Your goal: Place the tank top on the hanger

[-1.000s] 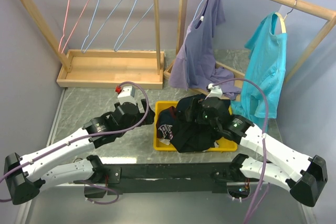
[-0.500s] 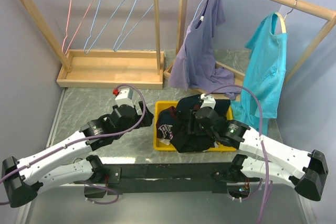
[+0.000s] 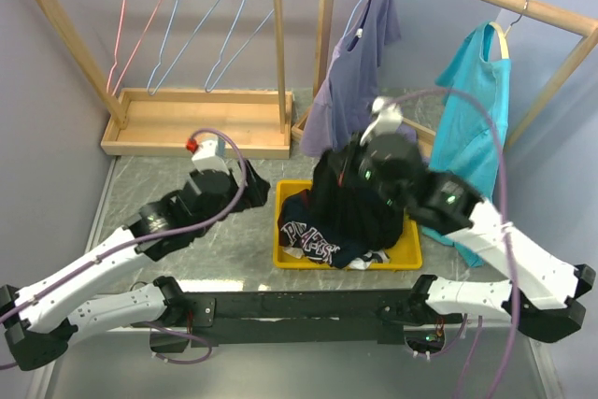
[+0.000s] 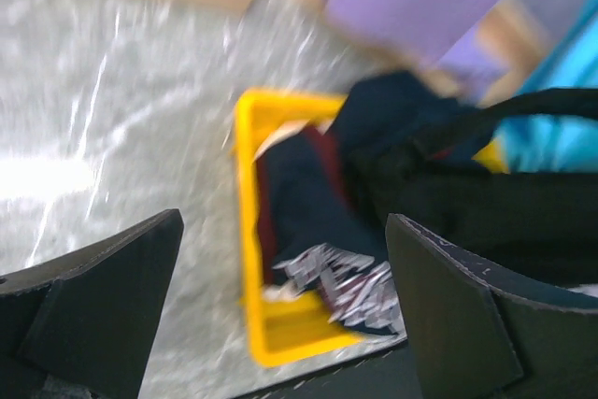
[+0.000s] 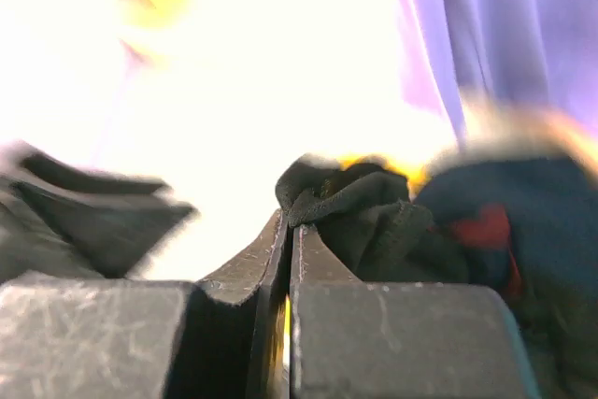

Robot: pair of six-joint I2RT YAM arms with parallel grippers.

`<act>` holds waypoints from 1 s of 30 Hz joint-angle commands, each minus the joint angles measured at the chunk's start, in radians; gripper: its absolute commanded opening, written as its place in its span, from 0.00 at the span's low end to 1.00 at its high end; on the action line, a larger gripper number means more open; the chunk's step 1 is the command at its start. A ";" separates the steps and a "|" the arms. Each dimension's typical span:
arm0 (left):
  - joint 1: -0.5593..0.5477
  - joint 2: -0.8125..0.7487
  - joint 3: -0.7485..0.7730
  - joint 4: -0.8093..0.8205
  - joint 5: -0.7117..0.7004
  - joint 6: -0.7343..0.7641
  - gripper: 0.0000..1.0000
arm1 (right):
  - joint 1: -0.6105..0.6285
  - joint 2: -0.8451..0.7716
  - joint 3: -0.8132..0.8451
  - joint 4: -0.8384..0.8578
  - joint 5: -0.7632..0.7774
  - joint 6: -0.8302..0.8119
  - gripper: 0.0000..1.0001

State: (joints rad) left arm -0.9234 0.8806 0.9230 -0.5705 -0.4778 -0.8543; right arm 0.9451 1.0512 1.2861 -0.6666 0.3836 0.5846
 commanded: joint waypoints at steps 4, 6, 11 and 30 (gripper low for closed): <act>0.024 -0.003 0.249 -0.031 -0.157 0.093 0.97 | 0.007 0.212 0.583 -0.011 -0.012 -0.163 0.00; 0.031 0.003 0.305 -0.031 -0.171 0.107 0.97 | 0.006 0.271 0.781 -0.024 -0.054 -0.184 0.00; 0.035 0.004 0.378 -0.022 -0.191 0.146 0.97 | 0.007 0.469 1.207 -0.094 -0.109 -0.223 0.00; 0.063 -0.089 -0.124 -0.022 -0.073 -0.104 0.92 | 0.017 -0.408 -0.809 0.305 -0.178 0.162 0.29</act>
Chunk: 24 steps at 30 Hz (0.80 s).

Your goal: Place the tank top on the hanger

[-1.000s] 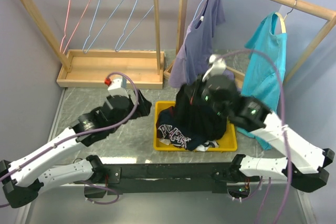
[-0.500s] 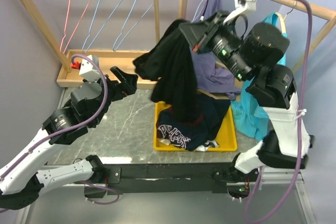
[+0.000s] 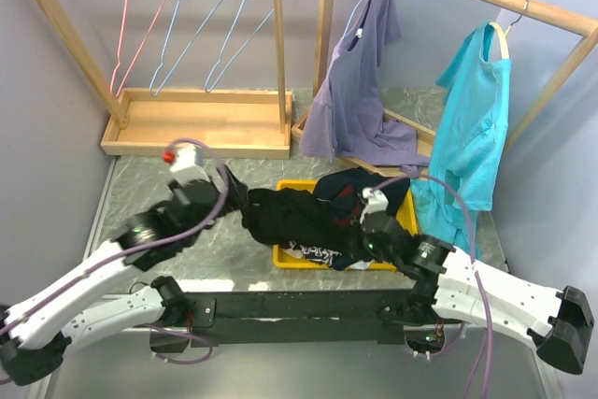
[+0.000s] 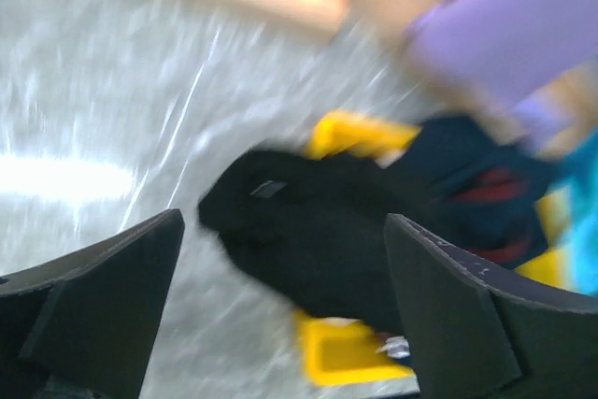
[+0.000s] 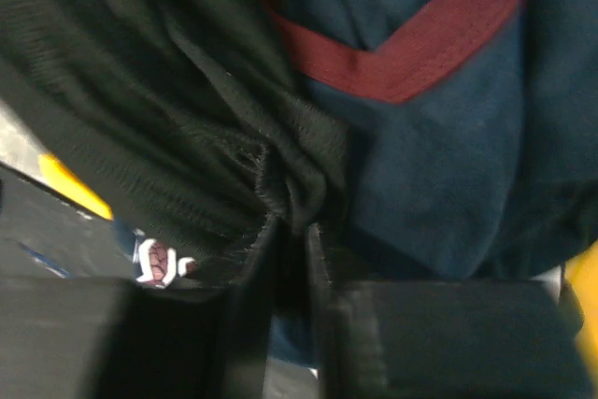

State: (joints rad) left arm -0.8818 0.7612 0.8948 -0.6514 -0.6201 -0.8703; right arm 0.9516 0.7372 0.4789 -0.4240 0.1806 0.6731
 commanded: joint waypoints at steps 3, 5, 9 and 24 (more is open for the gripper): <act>0.075 0.090 -0.161 0.151 0.135 -0.107 0.82 | 0.010 -0.124 0.029 0.005 0.094 0.049 0.46; 0.113 0.134 -0.200 0.211 0.216 -0.104 0.77 | 0.010 -0.118 0.081 -0.012 0.135 0.019 0.52; 0.176 0.156 -0.244 0.346 0.287 -0.102 0.75 | 0.009 -0.023 0.164 0.019 0.165 -0.052 0.55; 0.239 0.270 -0.266 0.388 0.296 -0.090 0.55 | 0.050 0.473 0.566 0.122 0.120 -0.230 0.56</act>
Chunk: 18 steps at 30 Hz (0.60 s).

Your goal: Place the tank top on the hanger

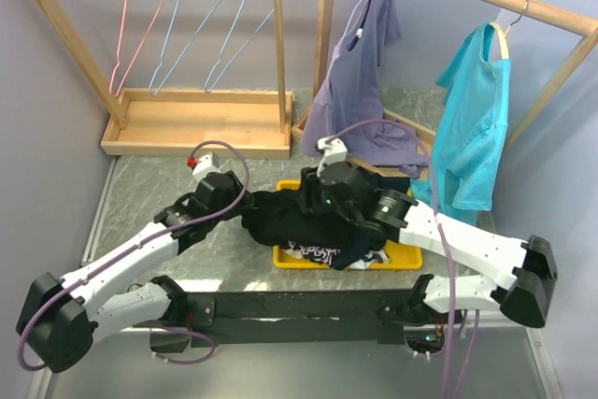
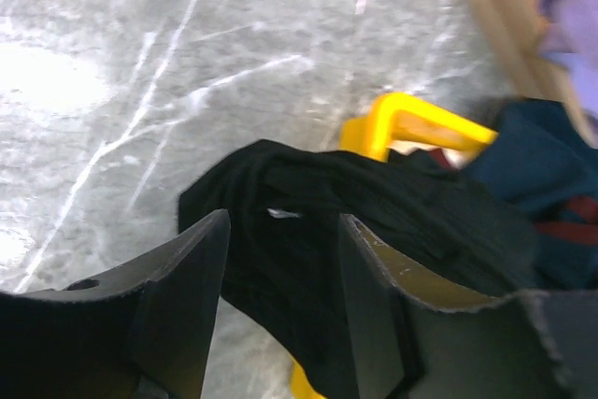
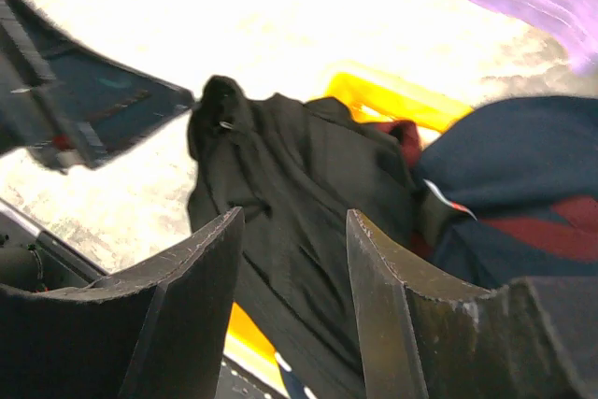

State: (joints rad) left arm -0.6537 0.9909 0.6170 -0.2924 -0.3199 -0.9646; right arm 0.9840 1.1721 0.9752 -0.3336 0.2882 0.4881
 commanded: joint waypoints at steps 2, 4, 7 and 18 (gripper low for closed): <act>0.014 0.060 0.003 0.036 -0.013 0.010 0.55 | 0.018 0.047 0.086 0.021 0.017 -0.046 0.56; 0.014 0.095 0.004 0.035 -0.015 0.012 0.54 | 0.018 0.049 0.091 0.015 0.019 -0.046 0.57; 0.014 0.135 0.003 0.064 -0.008 0.015 0.52 | 0.019 0.043 0.088 0.011 0.022 -0.042 0.57; -0.003 0.086 0.104 0.070 0.062 0.112 0.01 | 0.018 -0.031 0.040 -0.002 0.089 -0.016 0.57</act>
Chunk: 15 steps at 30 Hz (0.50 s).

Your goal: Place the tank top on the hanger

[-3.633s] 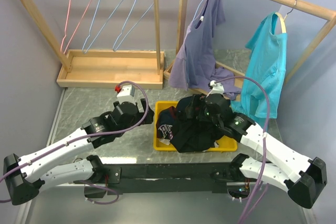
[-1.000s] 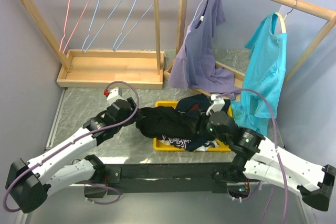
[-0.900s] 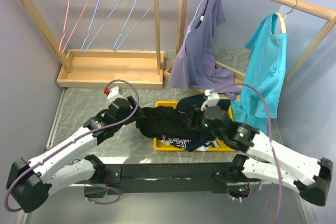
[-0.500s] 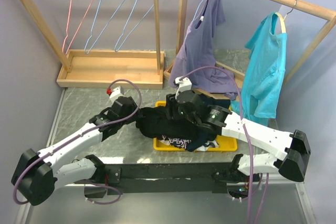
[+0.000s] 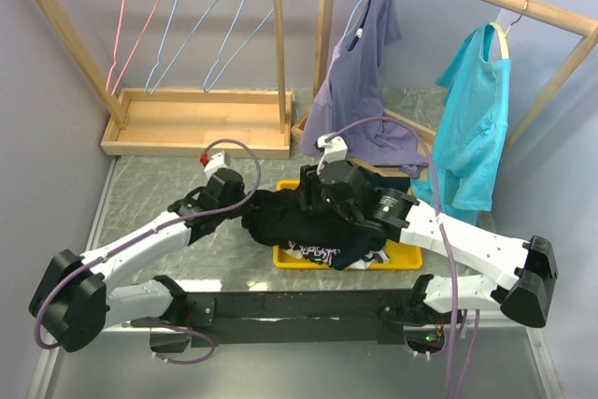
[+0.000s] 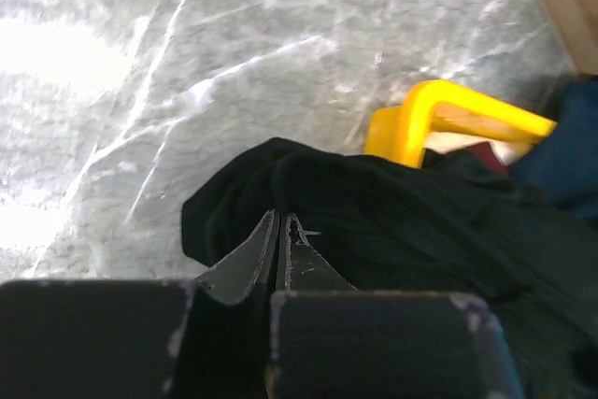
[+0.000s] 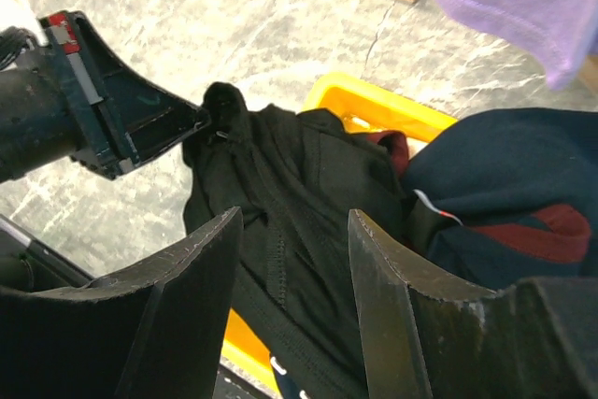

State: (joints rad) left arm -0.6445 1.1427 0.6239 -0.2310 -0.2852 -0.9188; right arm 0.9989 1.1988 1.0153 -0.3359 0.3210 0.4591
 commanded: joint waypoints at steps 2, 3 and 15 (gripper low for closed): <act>-0.026 -0.135 0.154 -0.017 0.058 0.116 0.01 | 0.001 -0.079 -0.007 -0.006 0.078 0.024 0.57; -0.030 -0.171 0.174 -0.024 0.072 0.133 0.01 | 0.003 -0.087 -0.015 -0.015 0.113 0.036 0.57; -0.231 -0.138 0.342 0.074 0.336 0.256 0.01 | -0.005 -0.352 -0.113 -0.043 0.251 0.144 0.56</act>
State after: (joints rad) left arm -0.7990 0.9409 0.9371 -0.2268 -0.0536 -0.7136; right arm 0.9989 0.9543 0.9356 -0.3748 0.4873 0.5461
